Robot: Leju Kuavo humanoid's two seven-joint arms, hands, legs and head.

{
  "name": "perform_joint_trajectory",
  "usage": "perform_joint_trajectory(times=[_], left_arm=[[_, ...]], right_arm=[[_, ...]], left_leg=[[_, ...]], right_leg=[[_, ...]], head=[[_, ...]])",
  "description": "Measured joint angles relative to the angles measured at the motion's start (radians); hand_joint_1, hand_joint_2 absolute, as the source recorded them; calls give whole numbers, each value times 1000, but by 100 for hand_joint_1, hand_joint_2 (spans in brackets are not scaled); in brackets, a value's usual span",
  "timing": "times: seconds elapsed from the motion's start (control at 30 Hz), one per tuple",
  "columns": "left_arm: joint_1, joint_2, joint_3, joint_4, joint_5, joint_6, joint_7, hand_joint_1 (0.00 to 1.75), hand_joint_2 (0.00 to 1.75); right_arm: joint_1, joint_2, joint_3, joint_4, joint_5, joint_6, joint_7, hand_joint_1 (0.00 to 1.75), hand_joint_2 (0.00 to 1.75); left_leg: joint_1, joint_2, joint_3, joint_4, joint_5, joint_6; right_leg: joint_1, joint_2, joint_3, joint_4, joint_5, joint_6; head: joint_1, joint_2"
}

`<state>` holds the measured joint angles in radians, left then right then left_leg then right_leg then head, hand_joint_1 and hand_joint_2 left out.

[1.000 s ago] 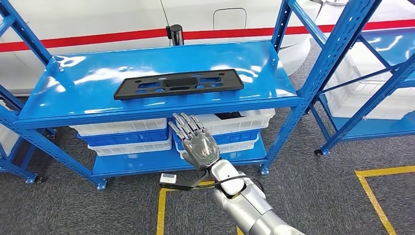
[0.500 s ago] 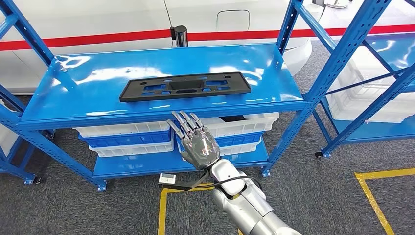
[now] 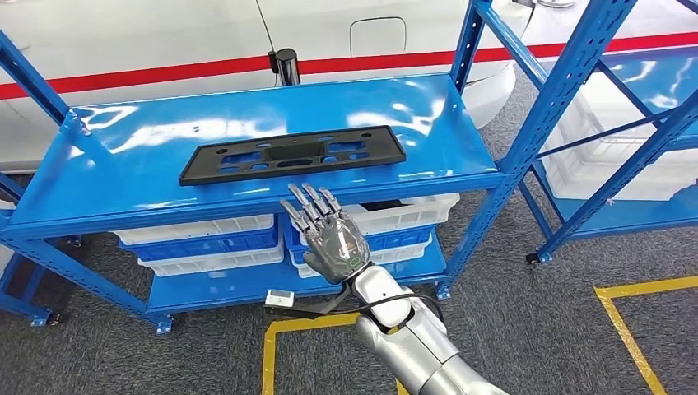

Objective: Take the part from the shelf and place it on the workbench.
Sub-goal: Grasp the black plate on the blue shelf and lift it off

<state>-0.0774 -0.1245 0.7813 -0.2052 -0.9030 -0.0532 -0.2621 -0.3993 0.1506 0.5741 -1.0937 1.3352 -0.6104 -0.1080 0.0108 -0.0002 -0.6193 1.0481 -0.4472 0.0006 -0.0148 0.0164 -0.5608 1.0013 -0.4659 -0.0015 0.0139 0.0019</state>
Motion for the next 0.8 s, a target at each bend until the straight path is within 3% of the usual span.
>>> perform_joint_trajectory(times=[0.03, 0.13, 0.2, 0.3, 0.33, 0.37, 0.4, 0.47, 0.5, 0.57, 0.7, 0.73, 0.8], left_arm=[[-1, 0, 2, 0, 0, 0, 0, 0, 0], [-1, -1, 4, 0, 0, 1, 0, 0, 0], [-2, -2, 4, 0, -1, 1, 1, 0, 0], [-3, -1, 5, 0, -4, 1, 1, 0, 0], [-2, -1, 5, 0, -5, 0, 1, 0, 0], [-2, -2, 5, 0, -6, 0, 1, 0, 0], [-2, -2, 5, 0, -7, 0, 1, 0, 0], [-2, -4, 5, 0, -8, -1, 1, 0, 0], [-2, -4, 6, 0, -8, -1, 1, 0, 0], [-2, -4, 7, 0, -8, 0, 1, 0, 0], [-4, -2, 9, 0, -8, 0, 1, 0, 0], [-4, -2, 9, 0, -9, 0, 1, 0, 0], [-4, -2, 9, 0, -9, 0, 1, 0, 0]], right_arm=[[0, 1, 0, 0, 0, 0, 0, 0, 175], [-1, 2, 0, -1, 0, 0, 0, 0, 175], [-1, 2, 0, -2, -1, -1, 0, 0, 175], [3, -2, -1, -2, -5, -4, 0, 0, 175], [6, -5, -2, -1, -8, -5, 0, 0, 175], [8, -7, -3, 0, -11, -6, -1, 0, 175], [10, -8, -4, 0, -14, -6, -2, 0, 175], [10, -9, -5, 0, -20, -7, -5, 0, 175], [10, -9, -6, 0, -22, -7, -6, 0, 175], [9, -9, -7, 1, -24, -8, -8, 0, 175], [6, -7, -8, 1, -25, -8, -8, 0, 175], [5, -6, -8, 1, -25, -8, -8, 0, 175], [5, -4, -8, 2, -25, -8, -8, 0, 175]], left_leg=[[-3, -1, 15, -32, 7, 5], [-7, -2, 26, -49, 1, 19], [-4, 1, 40, -60, 5, 32], [-3, 2, 47, -65, 3, 43], [-3, 1, 49, -65, 1, 44], [-3, 0, 52, -64, -3, 43], [-3, -1, 56, -64, -7, 41], [-4, -3, 68, -63, -17, 35], [-6, -4, 74, -61, -24, 30], [-10, -4, 78, -57, -36, 19], [0, -2, 71, -27, -65, -2], [2, -2, 52, 13, -86, -8], [5, -2, -18, 137, -137, -18]], right_leg=[[2, 1, 1, 0, -3, 4], [4, 1, 0, 0, -10, 21], [5, -3, -21, 42, -30, 26], [4, -5, -128, 231, -94, 22], [4, -5, -161, 279, -102, 24], [3, -6, -176, 292, -94, 31], [2, -6, -170, 263, -71, 40], [0, -12, -112, 124, -4, 54], [-1, -15, -83, 62, 22, 53], [0, -18, -55, 6, 42, 39], [-5, -13, -45, 2, 37, 8], [-8, -12, -41, 0, 36, 2], [-6, -12, -36, 0, 30, -6]], head=[[0, 0], [1, 0], [2, 0], [3, 0], [3, 0], [3, 0], [2, 0], [3, 0], [2, 0], [1, 0], [-1, 0], [-2, 0], [-2, 0]])
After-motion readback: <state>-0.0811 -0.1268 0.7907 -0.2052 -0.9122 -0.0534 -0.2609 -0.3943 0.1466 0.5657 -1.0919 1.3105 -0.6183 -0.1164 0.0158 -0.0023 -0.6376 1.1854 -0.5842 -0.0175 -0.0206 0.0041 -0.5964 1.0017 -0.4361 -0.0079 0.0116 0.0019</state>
